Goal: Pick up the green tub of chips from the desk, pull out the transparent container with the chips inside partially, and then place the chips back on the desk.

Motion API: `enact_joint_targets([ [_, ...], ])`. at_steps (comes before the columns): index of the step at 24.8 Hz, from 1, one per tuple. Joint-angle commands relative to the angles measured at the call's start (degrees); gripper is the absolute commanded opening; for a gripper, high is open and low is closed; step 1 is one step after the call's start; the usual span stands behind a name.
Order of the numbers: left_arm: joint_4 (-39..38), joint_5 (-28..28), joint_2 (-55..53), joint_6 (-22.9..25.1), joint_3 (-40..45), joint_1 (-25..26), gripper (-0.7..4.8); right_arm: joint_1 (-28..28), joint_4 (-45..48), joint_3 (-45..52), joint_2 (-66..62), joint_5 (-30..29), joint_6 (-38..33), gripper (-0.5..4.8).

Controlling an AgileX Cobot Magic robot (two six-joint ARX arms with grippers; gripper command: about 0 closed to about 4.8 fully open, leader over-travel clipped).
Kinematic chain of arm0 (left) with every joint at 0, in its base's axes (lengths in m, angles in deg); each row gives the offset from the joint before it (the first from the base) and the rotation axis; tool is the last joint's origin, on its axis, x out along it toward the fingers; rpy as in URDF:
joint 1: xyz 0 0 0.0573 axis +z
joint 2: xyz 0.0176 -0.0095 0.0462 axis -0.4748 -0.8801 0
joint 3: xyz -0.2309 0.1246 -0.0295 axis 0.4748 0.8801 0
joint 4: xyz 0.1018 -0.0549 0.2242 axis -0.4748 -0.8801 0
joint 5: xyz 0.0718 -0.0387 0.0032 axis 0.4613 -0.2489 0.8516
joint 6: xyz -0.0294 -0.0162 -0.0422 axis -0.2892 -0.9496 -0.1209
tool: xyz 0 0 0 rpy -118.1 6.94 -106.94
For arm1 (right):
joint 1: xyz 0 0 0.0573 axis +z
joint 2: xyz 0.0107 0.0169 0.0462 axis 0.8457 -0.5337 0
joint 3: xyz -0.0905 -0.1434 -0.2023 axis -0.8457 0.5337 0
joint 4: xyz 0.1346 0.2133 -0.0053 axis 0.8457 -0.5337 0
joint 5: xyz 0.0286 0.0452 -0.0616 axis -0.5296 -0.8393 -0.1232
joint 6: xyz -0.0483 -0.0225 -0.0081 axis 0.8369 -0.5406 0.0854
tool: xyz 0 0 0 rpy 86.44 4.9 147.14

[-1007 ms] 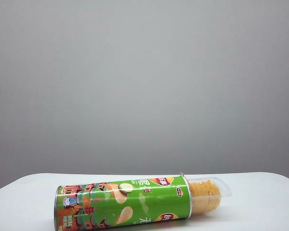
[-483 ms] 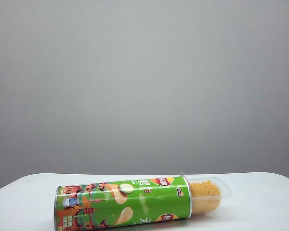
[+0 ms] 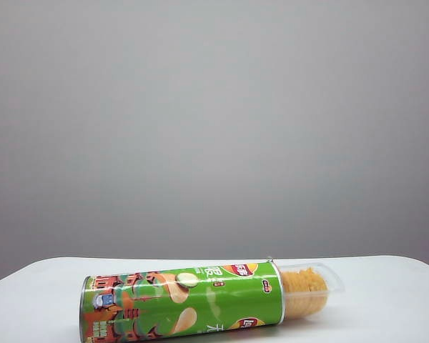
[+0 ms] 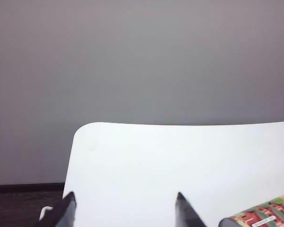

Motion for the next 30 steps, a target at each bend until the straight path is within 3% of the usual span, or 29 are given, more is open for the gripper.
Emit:
enact_joint_targets([
  [1, -0.11, 1.20, 0.00, 0.70, -0.26, 0.07, 1.72, -0.02, -3.26, 0.35, -0.11, -0.15, 0.02, 0.14],
  [3, -1.60, 1.01, 0.00, 1.90, -0.26, 0.07, 0.37, 0.02, -3.30, 0.35, -0.17, -0.39, 0.02, -0.06],
  [4, -2.58, 0.76, -0.02, 2.34, -0.26, 0.07, -0.04, 0.00, -3.30, 0.35, -0.20, -0.39, 0.02, -0.06],
  [9, -6.84, 0.61, 0.00, 2.36, -0.26, 0.07, -0.06, 0.00, -3.32, 0.35, -0.20, -0.39, 0.02, -0.05],
  [19, -6.51, 1.01, -0.09, -6.82, -0.26, 0.07, -0.01, -0.04, -3.15, 0.35, -0.26, -1.49, 0.17, -0.05],
  [30, -6.49, 1.03, -0.09, -6.60, -0.26, 0.07, -0.01, -0.02, -3.15, 0.35, -0.17, -1.49, 0.17, -0.05],
])
